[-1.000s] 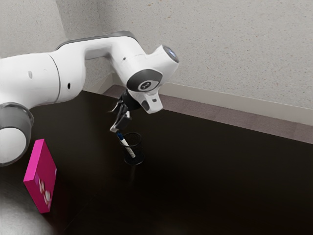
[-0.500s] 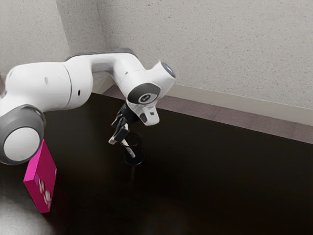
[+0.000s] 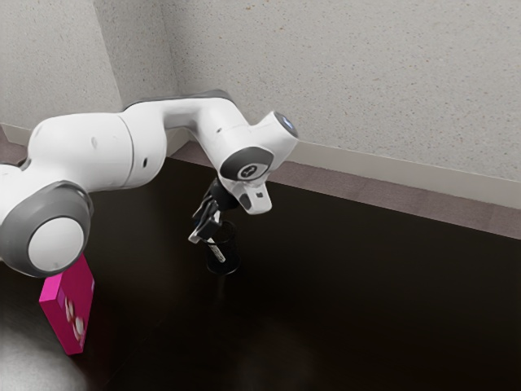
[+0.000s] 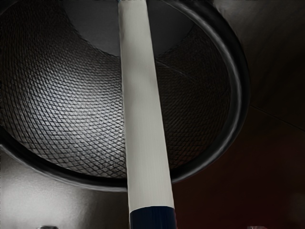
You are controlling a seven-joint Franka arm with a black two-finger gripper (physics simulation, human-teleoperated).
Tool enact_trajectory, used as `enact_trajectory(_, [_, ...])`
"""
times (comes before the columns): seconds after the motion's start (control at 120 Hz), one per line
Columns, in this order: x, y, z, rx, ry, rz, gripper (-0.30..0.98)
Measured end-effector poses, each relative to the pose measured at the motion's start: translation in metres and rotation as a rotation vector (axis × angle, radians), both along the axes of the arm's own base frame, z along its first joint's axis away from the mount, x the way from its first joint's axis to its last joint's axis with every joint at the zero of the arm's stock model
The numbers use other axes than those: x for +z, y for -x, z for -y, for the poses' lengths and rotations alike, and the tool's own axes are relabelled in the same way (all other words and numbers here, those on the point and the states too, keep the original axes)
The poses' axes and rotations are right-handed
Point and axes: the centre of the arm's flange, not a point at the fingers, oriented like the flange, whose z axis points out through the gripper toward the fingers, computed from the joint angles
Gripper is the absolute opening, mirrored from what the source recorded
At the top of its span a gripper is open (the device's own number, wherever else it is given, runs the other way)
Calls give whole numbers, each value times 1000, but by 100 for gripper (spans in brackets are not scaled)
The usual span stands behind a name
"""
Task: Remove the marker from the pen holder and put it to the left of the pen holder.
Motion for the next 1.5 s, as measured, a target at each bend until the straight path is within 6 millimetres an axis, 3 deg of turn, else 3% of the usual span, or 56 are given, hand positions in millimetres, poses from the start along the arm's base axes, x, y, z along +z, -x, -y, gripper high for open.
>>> enact_trajectory(0.4, [-2, -2, 0, -15, 5, 4, 5])
enact_trajectory(0.617, [9, -4, 0, -22, 4, 22, -5])
enact_trajectory(0.7, [39, -7, 0, -19, 8, 65, -6])
enact_trajectory(0.85, [149, -8, -14, 12, 14, 201, -8])
enact_trajectory(0.9, [171, -10, -36, 42, -3, 226, -8])
enact_trajectory(0.967, [187, -15, -90, 98, -13, 246, -8])
enact_trajectory(1.017, [179, -19, -137, 136, 6, 240, -8])
enact_trajectory(1.083, [150, -24, -193, 181, 92, 209, -8])
enact_trajectory(1.142, [127, -23, -231, 219, 209, 185, -8])
enact_trajectory(1.183, [115, -22, -246, 236, 300, 174, -9])
enact_trajectory(1.283, [95, -19, -258, 248, 514, 153, -8])
enact_trajectory(1.5, [40, -23, -253, 181, 742, 72, -8])
